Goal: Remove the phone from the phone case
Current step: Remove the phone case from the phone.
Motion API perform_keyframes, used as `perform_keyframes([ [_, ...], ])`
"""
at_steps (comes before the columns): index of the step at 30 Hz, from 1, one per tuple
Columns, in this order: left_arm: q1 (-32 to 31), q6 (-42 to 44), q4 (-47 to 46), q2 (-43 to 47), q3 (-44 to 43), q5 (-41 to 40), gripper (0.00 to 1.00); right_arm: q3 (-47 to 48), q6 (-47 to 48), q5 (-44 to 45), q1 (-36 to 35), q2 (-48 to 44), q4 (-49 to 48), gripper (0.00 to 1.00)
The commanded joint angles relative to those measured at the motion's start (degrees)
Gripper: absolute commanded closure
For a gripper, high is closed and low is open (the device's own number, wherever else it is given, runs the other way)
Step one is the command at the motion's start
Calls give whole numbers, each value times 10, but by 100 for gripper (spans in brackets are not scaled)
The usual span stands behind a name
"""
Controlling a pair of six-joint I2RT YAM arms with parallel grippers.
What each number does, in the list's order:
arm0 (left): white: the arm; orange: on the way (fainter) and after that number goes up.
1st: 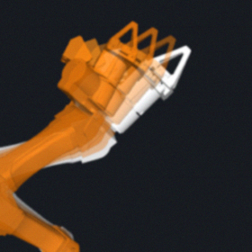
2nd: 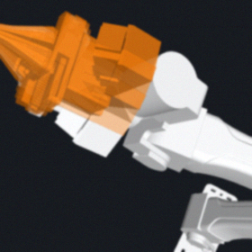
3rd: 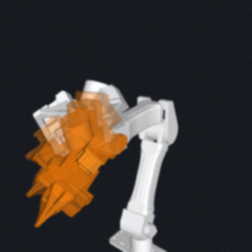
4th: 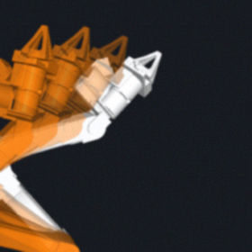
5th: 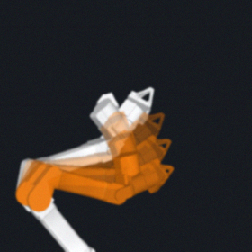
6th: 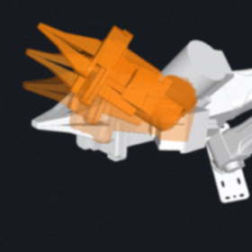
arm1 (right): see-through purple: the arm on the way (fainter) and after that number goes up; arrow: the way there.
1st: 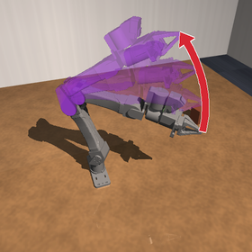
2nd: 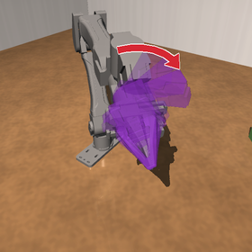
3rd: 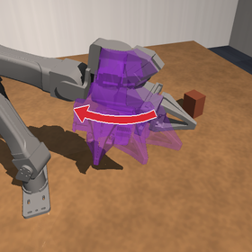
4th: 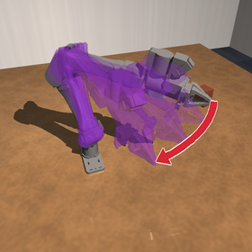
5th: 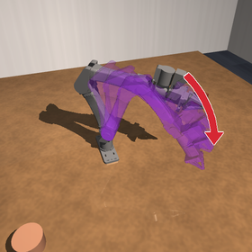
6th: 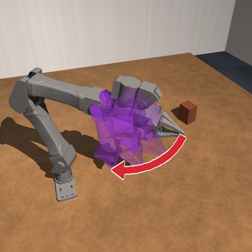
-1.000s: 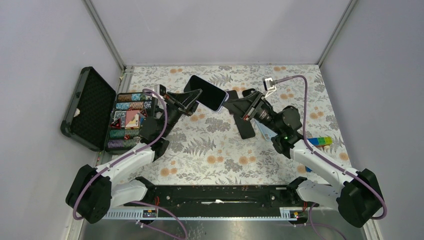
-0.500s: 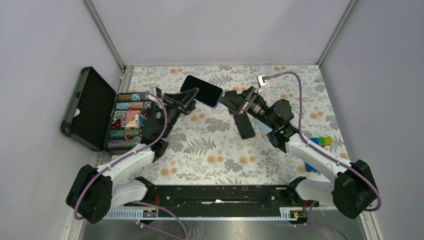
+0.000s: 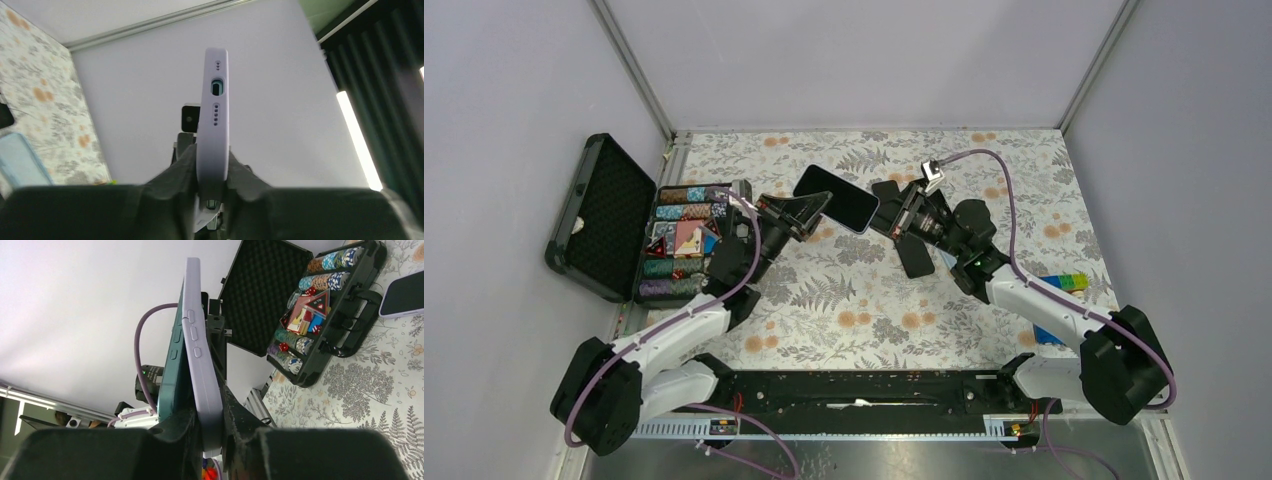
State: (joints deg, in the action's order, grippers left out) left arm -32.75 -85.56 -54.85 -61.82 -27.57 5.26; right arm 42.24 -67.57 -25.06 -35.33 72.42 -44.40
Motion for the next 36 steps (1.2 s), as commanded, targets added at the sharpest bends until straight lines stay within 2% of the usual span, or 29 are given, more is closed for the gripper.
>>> perform_keyframes([
  [1,-14,56,-11,54,-7,30,70,-24,6,12,-5,-16,-15,100],
  [4,-14,128,83,92,9,10,40,-44,13,24,-5,-36,-3,100],
  [6,-14,180,160,123,18,-3,27,-61,15,31,-5,-48,3,100],
  [10,-14,288,339,196,26,-50,10,-87,29,29,-5,-64,40,100],
  [13,-18,400,406,231,25,-56,4,-109,45,45,-5,-66,79,100],
  [16,-53,495,435,244,19,-49,4,-114,64,55,-5,-55,130,100],
  [21,-128,585,498,206,-20,-160,10,-111,72,69,-5,-29,185,100],
  [23,-160,618,502,181,-39,-178,10,-112,65,79,-5,-19,194,100],
  [32,-320,770,522,1,-137,-238,9,-112,50,61,-6,7,164,100],
  [36,-336,793,534,-45,-161,-267,10,-128,41,56,-6,0,137,100],
])
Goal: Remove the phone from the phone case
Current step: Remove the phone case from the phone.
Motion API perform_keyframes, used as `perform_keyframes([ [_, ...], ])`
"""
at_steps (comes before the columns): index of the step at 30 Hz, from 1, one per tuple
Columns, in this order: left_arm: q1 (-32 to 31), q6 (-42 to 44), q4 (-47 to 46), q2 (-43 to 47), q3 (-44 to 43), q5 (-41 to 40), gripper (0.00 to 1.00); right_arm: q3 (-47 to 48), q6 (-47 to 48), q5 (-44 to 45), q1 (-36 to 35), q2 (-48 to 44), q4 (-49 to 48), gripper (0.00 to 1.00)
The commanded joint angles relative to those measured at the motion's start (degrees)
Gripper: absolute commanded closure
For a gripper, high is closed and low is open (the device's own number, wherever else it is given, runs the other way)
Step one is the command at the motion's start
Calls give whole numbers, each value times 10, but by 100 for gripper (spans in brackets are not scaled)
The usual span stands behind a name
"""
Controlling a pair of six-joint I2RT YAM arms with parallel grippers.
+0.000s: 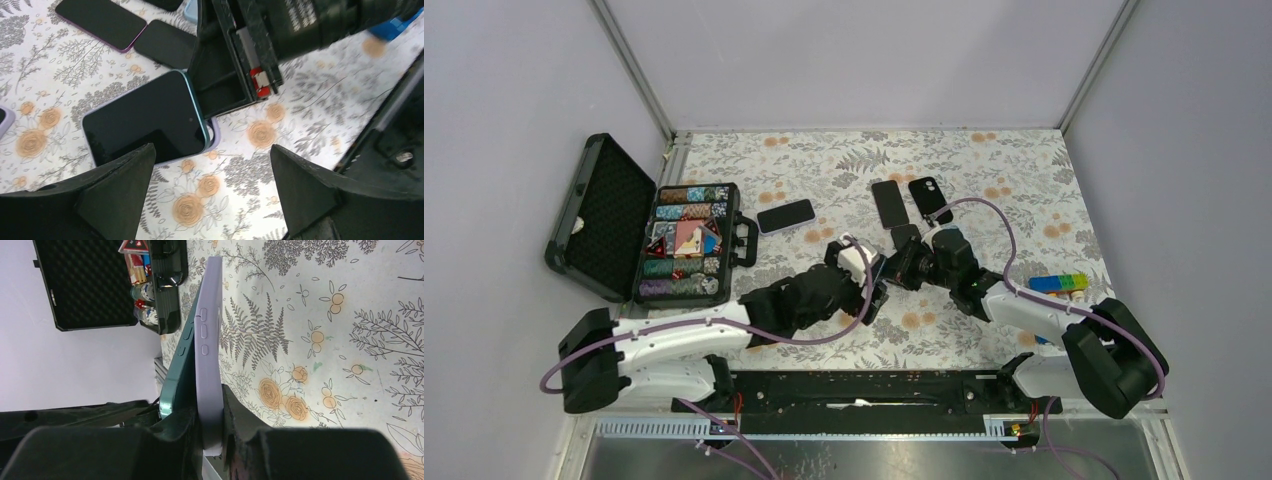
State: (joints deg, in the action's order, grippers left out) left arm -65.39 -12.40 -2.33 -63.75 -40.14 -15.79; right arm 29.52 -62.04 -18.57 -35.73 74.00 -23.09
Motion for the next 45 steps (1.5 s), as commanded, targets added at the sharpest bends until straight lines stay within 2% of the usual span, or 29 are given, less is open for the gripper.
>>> perform_keyframes([
  [1,-10,61,7,-28,-35,-57,11,-1,-14,-13,-2,-15,-76,100],
  [6,-10,52,-17,-30,-28,-61,21,-8,-22,-25,-2,-9,-93,100],
  [11,-10,54,-9,-54,-47,-77,37,-4,-29,-28,-2,-2,-103,100],
  [14,-13,64,21,-75,-81,-81,40,-2,-35,-33,-2,0,-107,100],
  [16,-18,71,43,-88,-100,-106,41,-1,-37,-34,-2,-1,-107,100],
  [20,-19,68,57,-101,-112,-158,52,-6,-38,-34,-2,-7,-105,100],
  [27,-19,66,62,-99,-108,-157,52,-10,-37,-34,-2,-10,-107,100],
  [30,-19,57,69,-99,-106,-150,44,-9,-39,-34,-2,-10,-107,100],
  [34,-19,47,57,-91,-83,-140,38,-7,-40,-36,-2,-8,-106,100],
  [45,-19,34,31,-79,-48,-129,38,-11,-51,-44,-2,-1,-121,100],
])
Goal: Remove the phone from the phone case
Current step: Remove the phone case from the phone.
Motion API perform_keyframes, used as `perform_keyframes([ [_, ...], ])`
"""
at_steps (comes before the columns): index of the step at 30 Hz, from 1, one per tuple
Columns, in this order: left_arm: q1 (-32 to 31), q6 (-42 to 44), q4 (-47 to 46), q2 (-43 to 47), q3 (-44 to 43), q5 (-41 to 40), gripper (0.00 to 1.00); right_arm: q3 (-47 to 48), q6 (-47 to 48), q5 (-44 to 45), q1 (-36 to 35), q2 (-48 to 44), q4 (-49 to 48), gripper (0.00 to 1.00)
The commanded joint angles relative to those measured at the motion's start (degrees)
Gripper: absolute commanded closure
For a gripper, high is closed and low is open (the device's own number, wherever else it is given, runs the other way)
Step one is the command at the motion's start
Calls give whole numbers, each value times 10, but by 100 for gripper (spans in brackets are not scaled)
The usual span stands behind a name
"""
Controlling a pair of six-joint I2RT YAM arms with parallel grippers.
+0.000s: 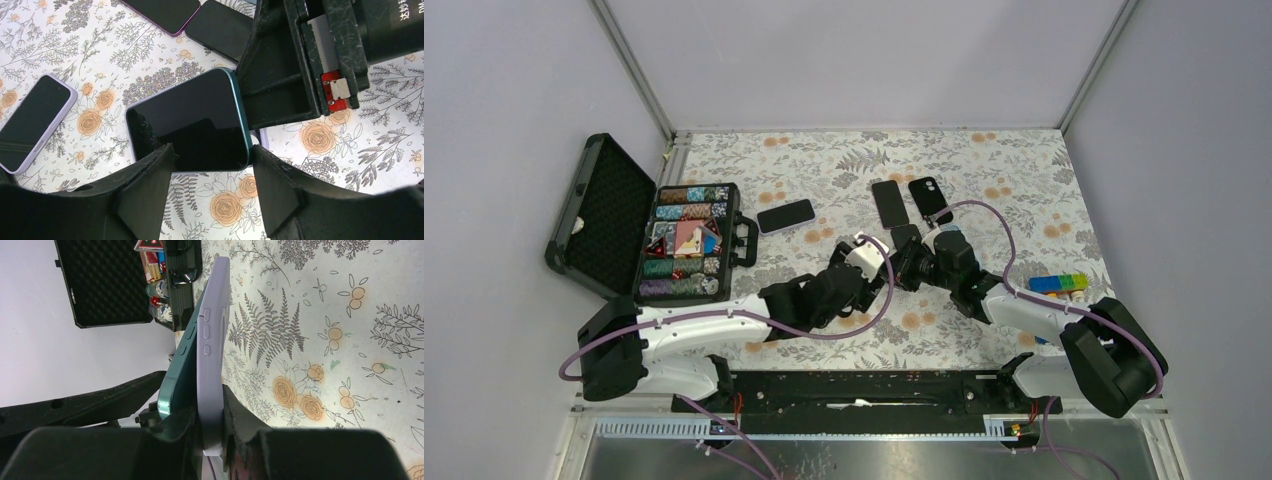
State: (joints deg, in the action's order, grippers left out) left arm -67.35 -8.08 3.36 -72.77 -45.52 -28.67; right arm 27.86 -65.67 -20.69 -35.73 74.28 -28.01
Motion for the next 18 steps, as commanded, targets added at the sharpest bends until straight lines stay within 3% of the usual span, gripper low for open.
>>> perform_keyframes([
  [1,0,-10,-26,9,6,-5,38,6,-15,-23,-2,-4,-73,100],
  [4,0,-13,-26,4,4,-25,43,3,-15,-24,-2,-5,-74,100],
  [7,0,-13,-29,5,2,-41,60,1,-13,-23,-2,-4,-71,100],
  [9,0,-12,-31,7,1,-53,66,0,-12,-23,-2,-3,-69,100],
  [15,0,-21,-29,8,-6,-127,66,-2,-10,-25,-2,-7,-61,100],
  [18,1,-44,-18,-1,-17,-181,60,-8,-25,-33,-2,-16,-68,100],
])
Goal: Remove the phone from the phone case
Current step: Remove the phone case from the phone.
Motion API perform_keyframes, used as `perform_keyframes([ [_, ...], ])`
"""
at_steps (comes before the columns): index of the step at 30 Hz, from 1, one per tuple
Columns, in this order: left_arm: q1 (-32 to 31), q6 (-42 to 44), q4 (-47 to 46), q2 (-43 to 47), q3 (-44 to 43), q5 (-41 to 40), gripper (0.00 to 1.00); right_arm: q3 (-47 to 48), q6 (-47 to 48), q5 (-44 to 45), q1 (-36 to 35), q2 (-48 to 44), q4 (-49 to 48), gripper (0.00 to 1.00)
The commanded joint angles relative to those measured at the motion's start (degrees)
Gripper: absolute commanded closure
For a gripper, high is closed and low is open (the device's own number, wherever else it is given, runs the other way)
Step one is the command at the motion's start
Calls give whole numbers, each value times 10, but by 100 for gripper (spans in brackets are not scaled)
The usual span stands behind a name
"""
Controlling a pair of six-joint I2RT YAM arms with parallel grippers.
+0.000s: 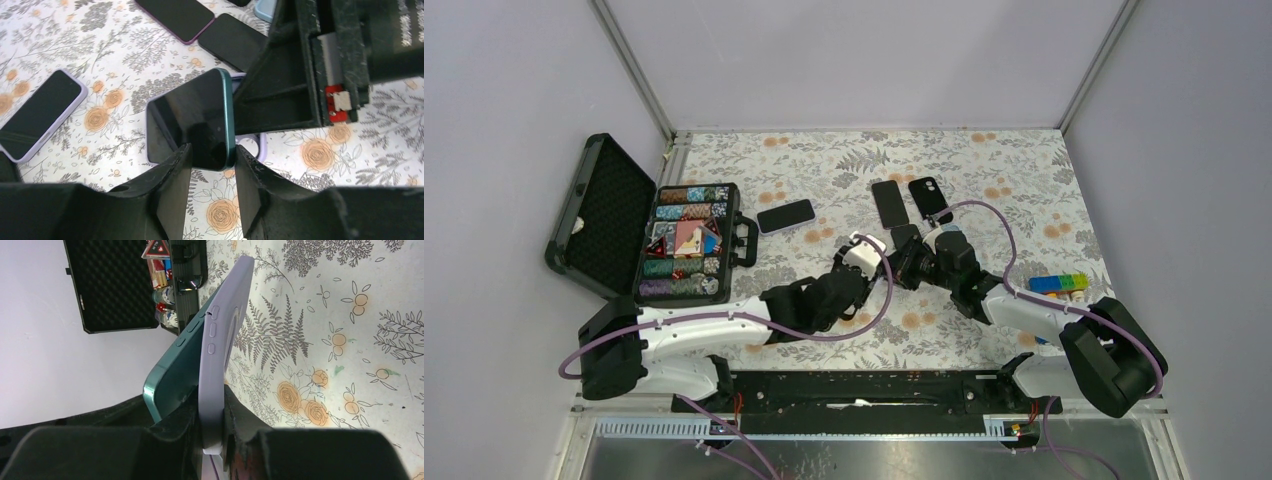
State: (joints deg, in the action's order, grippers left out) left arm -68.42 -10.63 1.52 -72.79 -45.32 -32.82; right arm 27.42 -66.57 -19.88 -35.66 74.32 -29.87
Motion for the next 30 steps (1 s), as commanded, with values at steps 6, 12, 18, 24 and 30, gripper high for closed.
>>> perform_keyframes([
  [6,12,-12,18,-54,-52,-147,58,-14,-20,-28,-7,-62,-18,100],
  [12,16,3,29,-85,-79,-99,67,-10,3,-10,-7,-89,35,100],
  [18,25,-3,42,-85,-89,-84,97,-25,7,1,-7,-85,38,100],
  [24,51,-4,32,-23,-80,-56,100,-38,30,39,-6,-108,62,100],
  [30,88,15,39,105,-69,-31,100,-48,86,112,-3,-165,154,100],
])
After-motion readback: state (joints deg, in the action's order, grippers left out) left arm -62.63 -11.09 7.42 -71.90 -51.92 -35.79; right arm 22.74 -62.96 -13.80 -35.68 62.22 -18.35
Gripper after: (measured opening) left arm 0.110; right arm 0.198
